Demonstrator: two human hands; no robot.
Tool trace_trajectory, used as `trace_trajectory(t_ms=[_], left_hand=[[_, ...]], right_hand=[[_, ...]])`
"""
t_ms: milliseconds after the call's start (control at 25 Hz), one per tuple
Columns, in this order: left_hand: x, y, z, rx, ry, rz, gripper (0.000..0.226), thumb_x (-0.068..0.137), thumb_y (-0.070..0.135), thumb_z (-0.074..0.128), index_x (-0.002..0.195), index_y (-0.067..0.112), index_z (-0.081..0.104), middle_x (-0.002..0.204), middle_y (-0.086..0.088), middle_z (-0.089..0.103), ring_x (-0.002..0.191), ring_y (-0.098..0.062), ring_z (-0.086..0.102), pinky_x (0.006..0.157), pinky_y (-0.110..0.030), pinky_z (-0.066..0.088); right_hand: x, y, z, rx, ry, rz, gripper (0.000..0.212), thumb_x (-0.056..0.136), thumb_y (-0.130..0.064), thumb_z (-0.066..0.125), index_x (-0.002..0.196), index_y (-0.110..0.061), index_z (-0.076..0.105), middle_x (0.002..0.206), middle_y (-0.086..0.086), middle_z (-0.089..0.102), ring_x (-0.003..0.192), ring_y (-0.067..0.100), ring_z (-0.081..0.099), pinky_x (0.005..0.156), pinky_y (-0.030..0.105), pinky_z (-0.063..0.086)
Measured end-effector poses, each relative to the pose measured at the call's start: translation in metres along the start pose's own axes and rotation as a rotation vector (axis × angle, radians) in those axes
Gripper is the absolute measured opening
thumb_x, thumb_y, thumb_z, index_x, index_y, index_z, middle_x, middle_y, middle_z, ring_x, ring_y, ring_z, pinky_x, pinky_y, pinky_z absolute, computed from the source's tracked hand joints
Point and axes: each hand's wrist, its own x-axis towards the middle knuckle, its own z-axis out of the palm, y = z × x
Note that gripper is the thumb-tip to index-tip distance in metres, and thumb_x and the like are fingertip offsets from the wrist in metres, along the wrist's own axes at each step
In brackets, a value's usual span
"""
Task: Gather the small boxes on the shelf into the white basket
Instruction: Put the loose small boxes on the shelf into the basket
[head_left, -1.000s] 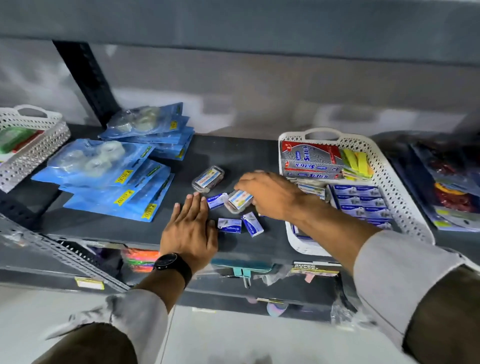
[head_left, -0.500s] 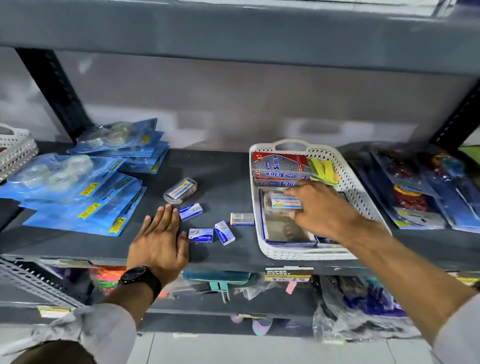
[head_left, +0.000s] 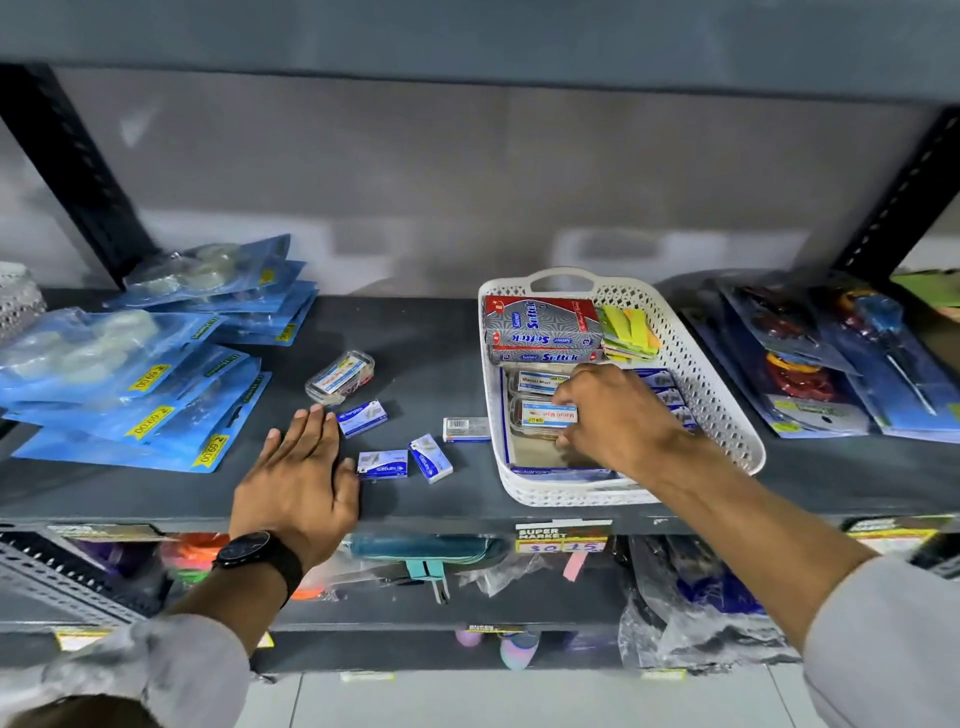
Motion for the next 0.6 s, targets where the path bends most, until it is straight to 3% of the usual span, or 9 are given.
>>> trace_trajectory(t_ms=[280,520,600], left_hand=[[0.0,-0.001,0.001,-0.005,0.026,-0.005,0.078,0.088,0.044,0.015,0.152,0.007,0.038,0.162,-0.012,0.033,0.153,-0.024,0.026,0.126,-0.041,0.016],[0.001,-0.002,0.003,-0.017,0.034,-0.002,0.077,0.088,0.045,0.016,0.151,0.007,0.04,0.161,-0.012,0.035,0.152,-0.025,0.028,0.126,-0.043,0.018],[0.0,-0.003,0.003,-0.017,0.036,-0.002,0.076,0.089,0.045,0.017,0.15,0.007,0.041,0.16,-0.013,0.037,0.151,-0.025,0.029,0.125,-0.043,0.02]], right_hand=[[-0.001,-0.002,0.001,-0.028,0.012,-0.005,0.061,0.07,-0.024,0.092,0.126,-0.018,0.07,0.127,0.005,0.071,0.111,0.025,0.068,0.101,0.038,0.053],[-0.001,-0.002,-0.006,-0.03,-0.022,-0.014,0.055,0.073,-0.017,0.089,0.124,-0.019,0.072,0.128,0.003,0.07,0.113,0.023,0.067,0.1,0.033,0.051],[0.002,-0.014,-0.013,-0.009,0.037,-0.042,0.048,0.075,-0.015,0.086,0.121,-0.021,0.074,0.124,0.003,0.072,0.109,0.022,0.068,0.098,0.032,0.051]])
